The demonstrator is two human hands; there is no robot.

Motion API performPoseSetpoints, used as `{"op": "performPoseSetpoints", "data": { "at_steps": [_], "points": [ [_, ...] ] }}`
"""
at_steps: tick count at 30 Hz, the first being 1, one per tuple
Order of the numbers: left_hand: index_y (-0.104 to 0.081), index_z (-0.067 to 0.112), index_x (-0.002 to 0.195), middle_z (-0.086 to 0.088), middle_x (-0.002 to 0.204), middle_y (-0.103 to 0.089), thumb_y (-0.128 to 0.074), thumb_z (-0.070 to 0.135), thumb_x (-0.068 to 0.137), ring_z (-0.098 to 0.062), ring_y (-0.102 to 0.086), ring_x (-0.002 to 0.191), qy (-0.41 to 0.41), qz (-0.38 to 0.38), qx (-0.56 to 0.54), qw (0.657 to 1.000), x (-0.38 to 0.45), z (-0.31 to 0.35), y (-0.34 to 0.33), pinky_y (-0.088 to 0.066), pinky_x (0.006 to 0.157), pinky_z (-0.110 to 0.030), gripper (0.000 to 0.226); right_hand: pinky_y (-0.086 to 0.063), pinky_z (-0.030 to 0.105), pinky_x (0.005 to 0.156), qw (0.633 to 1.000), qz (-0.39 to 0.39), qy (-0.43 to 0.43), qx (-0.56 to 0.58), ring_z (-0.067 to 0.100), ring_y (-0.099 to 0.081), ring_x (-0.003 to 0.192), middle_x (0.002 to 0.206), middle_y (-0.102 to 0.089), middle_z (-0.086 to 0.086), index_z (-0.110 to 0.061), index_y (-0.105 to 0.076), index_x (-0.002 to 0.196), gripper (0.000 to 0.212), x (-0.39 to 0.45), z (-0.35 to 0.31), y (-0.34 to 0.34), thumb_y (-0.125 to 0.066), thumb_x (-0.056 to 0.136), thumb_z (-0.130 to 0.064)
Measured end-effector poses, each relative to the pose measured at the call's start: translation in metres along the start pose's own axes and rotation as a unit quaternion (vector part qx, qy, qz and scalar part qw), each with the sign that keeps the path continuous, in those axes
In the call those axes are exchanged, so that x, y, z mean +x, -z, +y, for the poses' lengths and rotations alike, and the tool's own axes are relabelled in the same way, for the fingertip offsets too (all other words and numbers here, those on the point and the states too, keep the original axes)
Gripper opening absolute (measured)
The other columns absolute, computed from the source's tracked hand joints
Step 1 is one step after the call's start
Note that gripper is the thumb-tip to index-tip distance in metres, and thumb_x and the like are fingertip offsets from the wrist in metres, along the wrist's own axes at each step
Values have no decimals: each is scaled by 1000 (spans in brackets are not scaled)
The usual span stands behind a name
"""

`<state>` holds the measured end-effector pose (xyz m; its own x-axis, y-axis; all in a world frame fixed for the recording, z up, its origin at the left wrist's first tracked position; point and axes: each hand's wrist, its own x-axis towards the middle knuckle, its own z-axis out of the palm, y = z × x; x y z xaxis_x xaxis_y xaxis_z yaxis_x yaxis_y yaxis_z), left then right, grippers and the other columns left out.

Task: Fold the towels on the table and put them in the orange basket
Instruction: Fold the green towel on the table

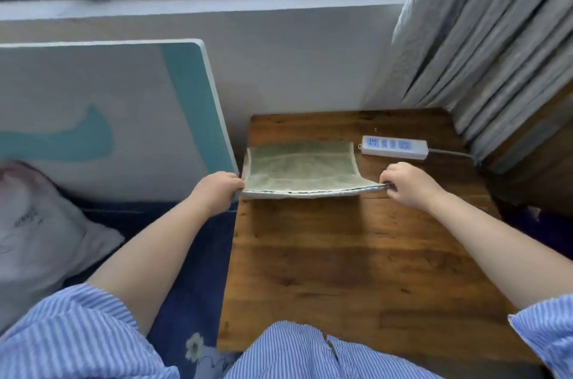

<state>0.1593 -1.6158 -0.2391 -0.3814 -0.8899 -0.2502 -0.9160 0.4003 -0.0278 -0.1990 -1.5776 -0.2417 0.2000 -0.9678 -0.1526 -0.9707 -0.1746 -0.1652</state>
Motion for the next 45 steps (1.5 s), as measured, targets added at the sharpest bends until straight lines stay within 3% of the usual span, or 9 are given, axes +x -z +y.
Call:
{"op": "performPoseSetpoints", "data": {
  "at_steps": [10,21,24,26,30,35,39,41,45],
  "points": [
    [-54,8,114,-7,118,-56,-44,5,92,-25,-54,109,-87,-210,106,968,-59,44,-102,-48,83,-33,24,-41,32,80,967,-219,-23,-129,26,-43,113,119,-48,9,-6,-52,112,25,-86,-39,-102,-42,89,-8],
    [-50,8,120,-10,125,-49,-42,-2,90,-26,-46,117,-122,-298,116,940,-100,56,-160,-46,89,-34,33,-38,32,88,955,-261,-12,-141,25,-36,121,126,-42,7,-10,-49,118,33,-133,-61,-159,-44,86,-3],
    [-50,5,123,-12,125,-47,-44,0,88,-27,-47,112,-137,-360,117,915,-101,59,-166,-45,89,-34,35,-34,34,95,939,-310,-16,-151,25,-34,125,132,-38,8,-11,-49,123,35,-139,-65,-167,-43,90,-19],
    [-54,4,116,-11,115,-51,-43,1,87,-25,-49,95,-129,-377,101,912,-95,59,-165,-46,81,-34,31,-33,35,97,941,-303,-21,-147,24,-39,121,128,-45,7,-10,-52,120,37,-134,-65,-165,-39,93,-31],
    [-54,5,108,-8,112,-55,-40,6,88,-25,-54,94,-92,-341,40,935,-60,59,-150,-48,74,-33,24,-35,34,94,966,-231,-14,-113,23,-44,114,118,-56,7,-8,-59,112,38,-93,-62,-154,-33,96,-30],
    [-51,3,114,-13,117,-51,-37,10,93,-30,-49,109,17,-183,-66,981,11,65,-140,-42,76,-35,25,-37,47,100,994,-105,9,-5,36,-48,119,116,-58,24,5,-63,103,24,-11,-67,-151,-54,84,-5],
    [-46,1,125,-16,135,-42,-35,6,94,-32,-39,127,111,-92,-158,977,68,72,-142,-38,100,-40,33,-3,43,117,987,-156,-16,19,26,-5,145,155,-17,9,-8,-35,139,45,54,-71,-151,-37,94,-12],
    [-30,5,142,-11,153,-22,-33,6,96,-26,-18,143,134,-81,-179,971,95,75,-142,-21,115,-38,46,3,41,117,988,-151,-21,34,23,3,145,157,-6,5,-13,-23,144,49,84,-69,-159,-32,96,-15],
    [-14,9,148,-6,158,-5,-28,19,101,-21,0,146,126,-71,-172,974,139,73,-149,-5,119,-33,50,7,42,117,989,-148,-10,29,22,8,145,157,4,1,-19,-11,147,51,130,-60,-177,-26,99,-23]
  ]
}}
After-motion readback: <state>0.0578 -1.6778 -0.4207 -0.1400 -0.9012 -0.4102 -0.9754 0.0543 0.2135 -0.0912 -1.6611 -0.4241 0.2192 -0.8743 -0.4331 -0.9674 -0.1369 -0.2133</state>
